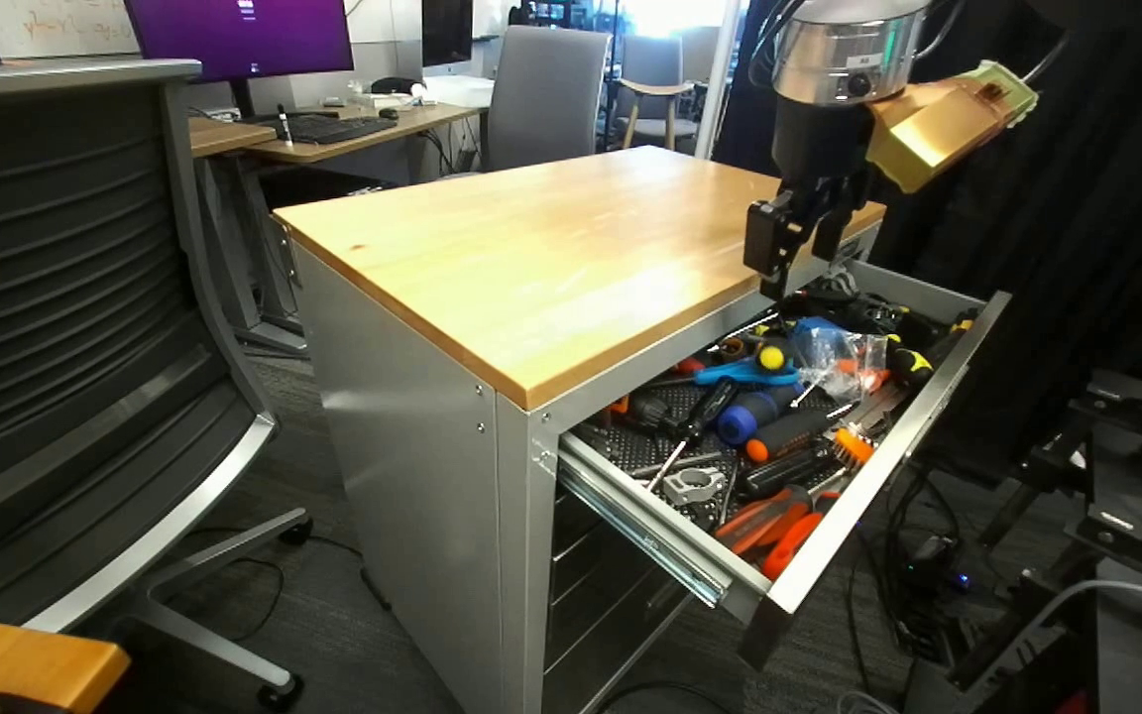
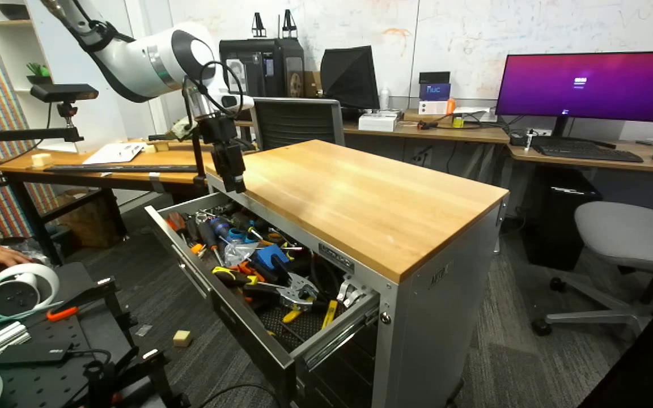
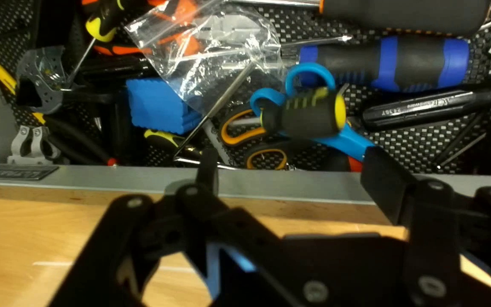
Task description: Put the screwdriver in the open drawer and then close the drawer
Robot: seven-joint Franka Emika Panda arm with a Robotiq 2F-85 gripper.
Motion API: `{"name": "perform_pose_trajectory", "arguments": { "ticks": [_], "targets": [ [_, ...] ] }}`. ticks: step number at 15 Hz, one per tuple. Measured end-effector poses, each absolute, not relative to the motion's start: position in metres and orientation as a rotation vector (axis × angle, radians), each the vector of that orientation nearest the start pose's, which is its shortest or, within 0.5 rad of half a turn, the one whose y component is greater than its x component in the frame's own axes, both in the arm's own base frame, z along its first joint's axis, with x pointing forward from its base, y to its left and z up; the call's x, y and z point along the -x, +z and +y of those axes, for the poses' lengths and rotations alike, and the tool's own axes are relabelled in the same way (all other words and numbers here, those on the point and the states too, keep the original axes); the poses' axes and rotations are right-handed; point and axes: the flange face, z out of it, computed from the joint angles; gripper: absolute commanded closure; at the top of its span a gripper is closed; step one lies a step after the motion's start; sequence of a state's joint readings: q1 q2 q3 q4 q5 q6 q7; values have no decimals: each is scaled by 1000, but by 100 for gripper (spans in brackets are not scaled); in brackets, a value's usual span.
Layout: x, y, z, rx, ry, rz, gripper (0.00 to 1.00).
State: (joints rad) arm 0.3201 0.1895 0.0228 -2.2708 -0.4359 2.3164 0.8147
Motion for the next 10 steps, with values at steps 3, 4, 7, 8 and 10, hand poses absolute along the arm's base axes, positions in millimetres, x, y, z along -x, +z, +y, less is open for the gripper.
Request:
{"name": "perform_pose_trajectory", "arguments": {
  "ticks": [3,4,7,8,10],
  "targets": [
    [-475,263,155,3480,16,269,0],
    [-467,261,148,3486,78,278,0],
    [-434,246,127,3445,365,257,0],
    [-424,238,119,3418,462,237,0],
    [-405,221,104,3372,628,193,0]
  ]
}}
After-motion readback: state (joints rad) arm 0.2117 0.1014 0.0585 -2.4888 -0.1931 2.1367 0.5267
